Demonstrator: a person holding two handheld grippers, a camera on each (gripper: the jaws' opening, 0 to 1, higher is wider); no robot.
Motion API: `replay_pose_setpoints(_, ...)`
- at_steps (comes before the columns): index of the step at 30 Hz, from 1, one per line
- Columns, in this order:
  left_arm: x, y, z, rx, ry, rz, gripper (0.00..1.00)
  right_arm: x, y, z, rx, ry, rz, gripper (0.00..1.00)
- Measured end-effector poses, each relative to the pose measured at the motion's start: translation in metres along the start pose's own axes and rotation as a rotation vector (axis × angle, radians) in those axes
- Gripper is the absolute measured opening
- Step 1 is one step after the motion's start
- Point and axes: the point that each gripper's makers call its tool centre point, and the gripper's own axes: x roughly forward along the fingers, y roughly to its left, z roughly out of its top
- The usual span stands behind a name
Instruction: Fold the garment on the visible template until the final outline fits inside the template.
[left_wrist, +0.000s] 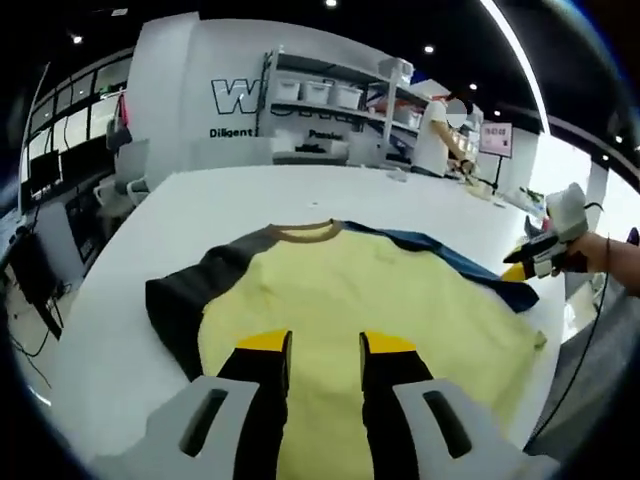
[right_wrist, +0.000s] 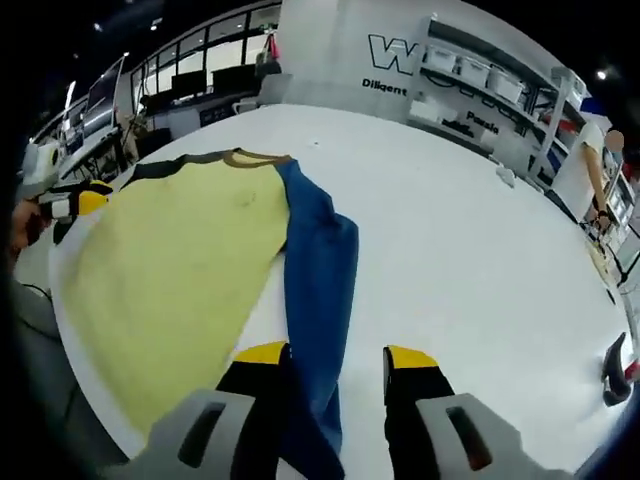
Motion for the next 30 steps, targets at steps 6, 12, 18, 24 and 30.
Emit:
replay_pose_setpoints(6,-0.009,-0.010,-0.001,0.012,-0.007,-0.001,0.21,-0.006,0.001,-0.016,-0.018,0.045,0.017,0.34)
replay_pose_setpoints(12,-0.012,-0.019,-0.001,0.043,-0.012,-0.022,0.21,-0.010,-0.001,-0.029,-0.017,0.084,0.037,0.28)
replay_pose_setpoints(18,-0.010,-0.017,-0.007,0.001,0.001,-0.037,0.20,-0.013,0.000,-0.036,-0.014,0.111,0.052,0.00)
replay_pose_setpoints(24,-0.011,-0.013,-0.009,0.018,0.010,-0.019,0.20,-0.028,0.018,-0.019,0.090,0.073,0.165,0.00)
replay_pose_setpoints(30,-0.011,-0.011,-0.011,0.027,0.023,-0.007,0.20,-0.052,0.021,0.008,0.258,0.044,0.265,0.00)
